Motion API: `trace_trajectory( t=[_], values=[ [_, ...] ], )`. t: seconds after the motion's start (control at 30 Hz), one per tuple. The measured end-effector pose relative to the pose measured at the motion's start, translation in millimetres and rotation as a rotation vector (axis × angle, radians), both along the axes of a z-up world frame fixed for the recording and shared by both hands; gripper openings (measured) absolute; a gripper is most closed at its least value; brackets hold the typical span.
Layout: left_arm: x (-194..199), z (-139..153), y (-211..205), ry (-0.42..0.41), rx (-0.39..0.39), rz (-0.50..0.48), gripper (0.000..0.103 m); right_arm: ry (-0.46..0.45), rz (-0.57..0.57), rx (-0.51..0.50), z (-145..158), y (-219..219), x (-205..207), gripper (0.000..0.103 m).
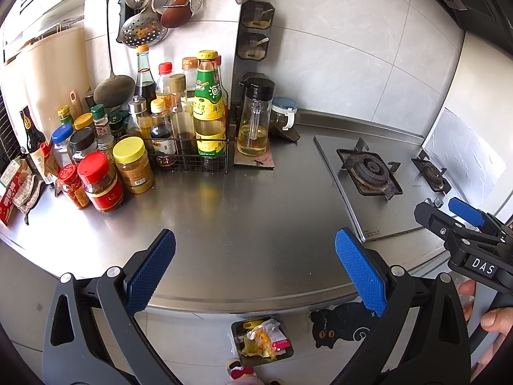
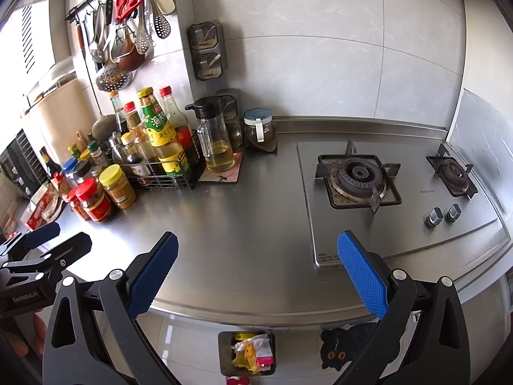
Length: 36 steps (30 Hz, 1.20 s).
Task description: Collect trash
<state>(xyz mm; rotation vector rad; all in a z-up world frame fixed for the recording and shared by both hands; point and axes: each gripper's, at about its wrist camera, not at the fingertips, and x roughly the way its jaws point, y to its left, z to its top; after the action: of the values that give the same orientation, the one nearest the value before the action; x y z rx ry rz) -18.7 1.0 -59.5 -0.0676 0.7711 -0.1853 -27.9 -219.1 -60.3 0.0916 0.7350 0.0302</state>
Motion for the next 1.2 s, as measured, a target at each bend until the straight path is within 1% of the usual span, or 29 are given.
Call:
trace_trajectory(
  t=[1.2],
  values=[
    [9.2, -1.2, 5.5, 0.002, 0.003, -0.01, 0.095, 0.011, 0.004, -0.003, -3.6, -1.3, 7.7, 0.1]
  ],
)
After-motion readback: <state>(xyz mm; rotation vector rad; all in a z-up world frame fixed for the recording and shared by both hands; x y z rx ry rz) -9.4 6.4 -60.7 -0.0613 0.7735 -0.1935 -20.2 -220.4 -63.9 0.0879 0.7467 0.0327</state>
